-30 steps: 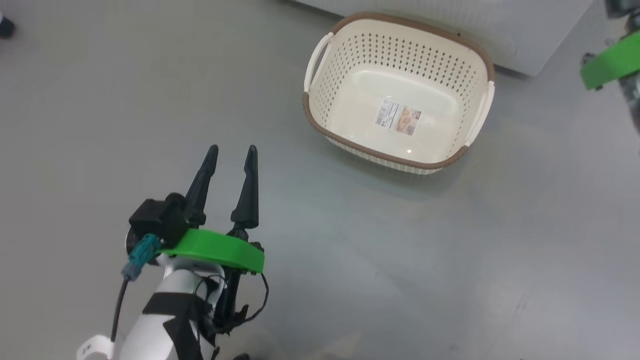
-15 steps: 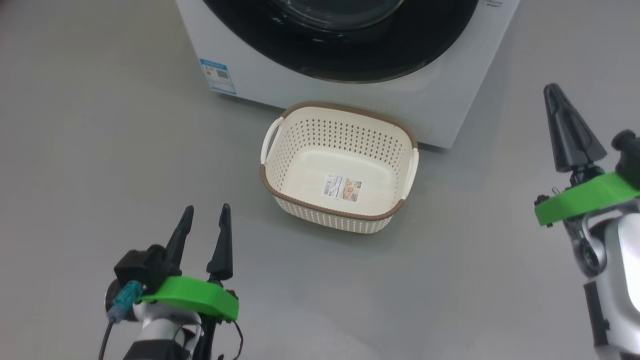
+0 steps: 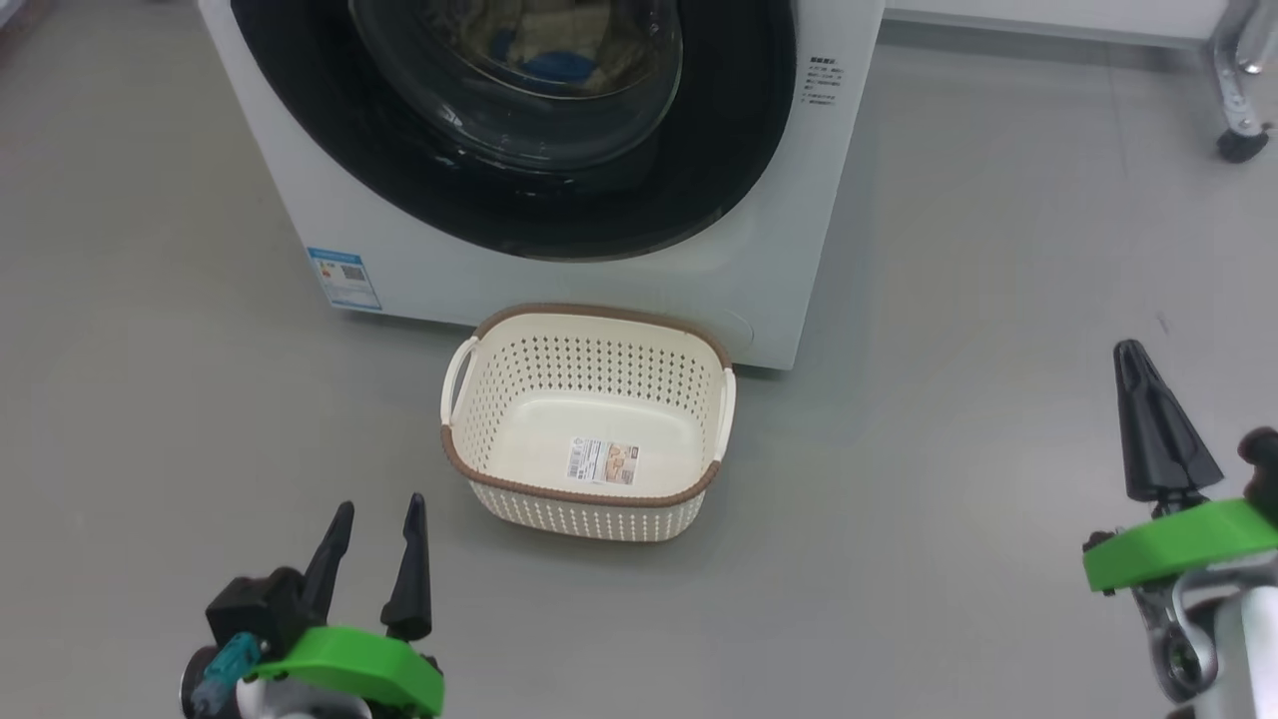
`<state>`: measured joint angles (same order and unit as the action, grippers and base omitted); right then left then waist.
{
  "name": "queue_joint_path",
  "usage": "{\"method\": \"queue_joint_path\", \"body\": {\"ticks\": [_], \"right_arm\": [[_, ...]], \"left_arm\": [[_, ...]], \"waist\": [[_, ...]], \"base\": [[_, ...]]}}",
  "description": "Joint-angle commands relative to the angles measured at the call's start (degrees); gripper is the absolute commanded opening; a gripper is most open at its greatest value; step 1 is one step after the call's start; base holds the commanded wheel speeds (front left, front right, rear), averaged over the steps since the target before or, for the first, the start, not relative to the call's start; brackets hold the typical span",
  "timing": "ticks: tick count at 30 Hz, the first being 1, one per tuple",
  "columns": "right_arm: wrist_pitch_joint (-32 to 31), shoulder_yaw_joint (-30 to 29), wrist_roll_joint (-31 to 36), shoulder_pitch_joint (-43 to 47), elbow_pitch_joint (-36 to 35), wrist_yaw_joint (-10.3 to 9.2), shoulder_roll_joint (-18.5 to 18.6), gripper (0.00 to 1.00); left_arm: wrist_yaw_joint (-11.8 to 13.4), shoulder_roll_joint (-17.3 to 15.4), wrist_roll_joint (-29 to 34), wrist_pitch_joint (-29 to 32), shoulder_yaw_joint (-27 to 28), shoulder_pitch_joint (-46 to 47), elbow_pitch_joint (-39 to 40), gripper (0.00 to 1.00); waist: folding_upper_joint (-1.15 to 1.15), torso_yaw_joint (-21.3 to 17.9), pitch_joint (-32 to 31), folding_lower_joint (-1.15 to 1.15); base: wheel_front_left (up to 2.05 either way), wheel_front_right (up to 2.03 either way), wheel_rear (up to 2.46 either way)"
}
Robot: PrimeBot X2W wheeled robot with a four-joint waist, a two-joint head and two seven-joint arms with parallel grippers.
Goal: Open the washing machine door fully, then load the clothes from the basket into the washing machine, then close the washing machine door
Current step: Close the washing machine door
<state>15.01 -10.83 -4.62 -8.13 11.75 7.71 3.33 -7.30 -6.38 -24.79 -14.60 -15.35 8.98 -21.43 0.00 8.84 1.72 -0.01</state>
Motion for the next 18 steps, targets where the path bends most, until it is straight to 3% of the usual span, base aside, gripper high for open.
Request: {"method": "queue_joint_path", "body": {"ticks": [1, 14, 15, 16, 17, 18], "right_arm": [[-0.01, 0.20, -0.15, -0.95, -2.07, -0.22, 0.13, 0.00], [-0.01, -6.94, -4.14, 2.85, 0.39, -0.22, -0.44, 0.00], [-0.01, -7.05, -4.15, 3.04, 0.60, -0.22, -0.44, 0.24], [-0.01, -7.21, -3.97, 3.23, 0.76, -0.22, -0.44, 0.58], [-0.01, -7.28, -3.74, 3.39, 0.97, -0.22, -0.44, 1.00], [-0.01, -7.30, -3.62, 3.48, 1.12, -0.22, -0.45, 1.00]], "left_arm": [[-0.19, -1.24, 0.25, -0.40, 1.98, 1.35, 1.51, 1.00], [-0.19, -1.32, -0.04, -0.40, 3.10, -0.09, 1.06, 1.00], [-0.19, -1.26, -0.17, -0.40, 3.10, -0.22, 1.05, 1.00], [-0.19, -1.18, -0.30, -0.40, 3.19, -0.32, 1.04, 1.00], [-0.19, -1.04, -0.48, -0.40, 3.40, -0.42, 1.05, 1.00], [-0.19, -0.88, -0.67, -0.40, 3.71, -0.51, 1.07, 1.00]], "waist": [[0.00, -0.96, -1.09, 0.01], [0.00, -2.20, -2.67, 0.01], [0.00, -2.24, -2.78, 0.01], [0.00, -2.26, -2.88, 0.01], [0.00, -2.27, -2.97, 0.01], [0.00, -2.28, -3.06, 0.01]], "base": [[0.00, 0.00, 0.00], [0.00, 0.00, 0.00], [0.00, 0.00, 0.00], [0.00, 0.00, 0.00], [0.00, 0.00, 0.00], [0.00, 0.00, 0.00]]}}
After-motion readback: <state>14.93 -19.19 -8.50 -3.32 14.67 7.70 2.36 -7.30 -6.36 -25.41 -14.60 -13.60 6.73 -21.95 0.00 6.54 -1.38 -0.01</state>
